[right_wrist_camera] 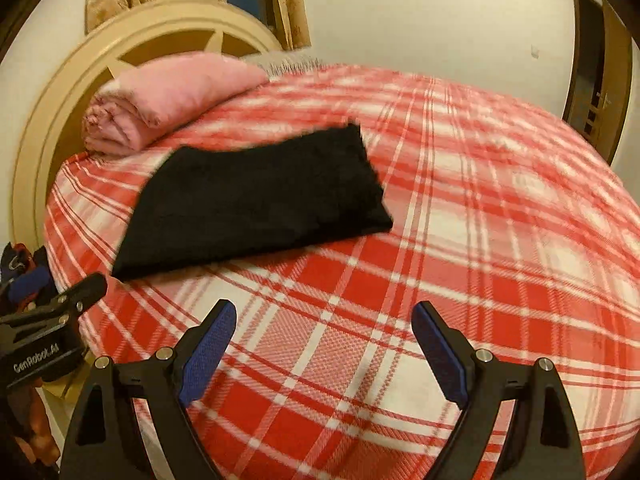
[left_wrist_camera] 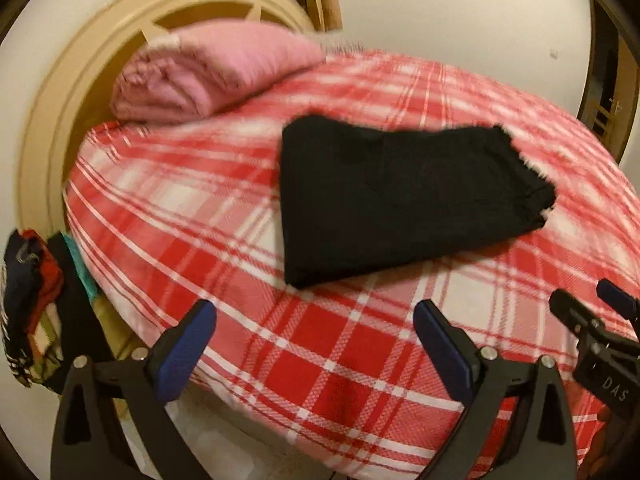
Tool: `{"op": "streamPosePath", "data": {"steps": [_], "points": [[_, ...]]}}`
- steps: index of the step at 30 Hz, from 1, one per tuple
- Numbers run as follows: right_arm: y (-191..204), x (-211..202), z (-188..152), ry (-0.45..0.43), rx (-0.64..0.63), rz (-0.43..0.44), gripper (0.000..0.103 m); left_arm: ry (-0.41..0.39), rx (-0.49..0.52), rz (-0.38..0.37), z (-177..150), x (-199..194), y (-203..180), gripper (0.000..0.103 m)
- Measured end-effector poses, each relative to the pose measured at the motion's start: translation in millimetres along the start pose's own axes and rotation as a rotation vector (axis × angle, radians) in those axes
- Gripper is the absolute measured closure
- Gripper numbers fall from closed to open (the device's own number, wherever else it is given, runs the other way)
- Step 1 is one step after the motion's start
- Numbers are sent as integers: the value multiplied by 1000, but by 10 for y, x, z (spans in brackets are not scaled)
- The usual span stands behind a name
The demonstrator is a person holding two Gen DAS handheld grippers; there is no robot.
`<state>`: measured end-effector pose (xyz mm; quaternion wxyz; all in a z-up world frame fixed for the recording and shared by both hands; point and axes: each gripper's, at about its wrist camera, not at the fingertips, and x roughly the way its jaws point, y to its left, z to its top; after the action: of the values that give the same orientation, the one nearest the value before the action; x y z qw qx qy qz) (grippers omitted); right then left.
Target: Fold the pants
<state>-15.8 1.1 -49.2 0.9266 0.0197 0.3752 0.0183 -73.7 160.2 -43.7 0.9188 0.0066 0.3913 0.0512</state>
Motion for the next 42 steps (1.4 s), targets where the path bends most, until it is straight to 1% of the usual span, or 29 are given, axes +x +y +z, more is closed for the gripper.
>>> {"op": "streamPosePath", "data": {"steps": [3,5,8,10,13,16,21,26,42], "points": [[-9,-346,54,-105,-5,-6,13,-84,-2,-3,79,-278,-20,2],[-36,-623,87,-189,-4,-16,13,-139,-6,-26,128,-483,-21,0],[-68,-925,112,-284,15,-19,13,-213,-11,-31,178,-727,-25,0],[-72,-1055,115,-323,24,-15,13,-246,-5,-22,200,-826,-43,0],[-60,-1193,105,-369,37,-10,13,-298,8,22,212,-933,-65,0],[-64,-1248,93,-391,46,-12,12,-329,26,50,208,-991,-86,0],[-131,-1272,65,-393,75,-17,12,-335,42,86,188,-1016,-104,0],[-142,-1325,51,-411,77,-16,12,-325,30,75,173,-1028,-93,0],[-130,-1310,45,-409,70,-12,12,-324,38,79,162,-1047,-122,0]]}}
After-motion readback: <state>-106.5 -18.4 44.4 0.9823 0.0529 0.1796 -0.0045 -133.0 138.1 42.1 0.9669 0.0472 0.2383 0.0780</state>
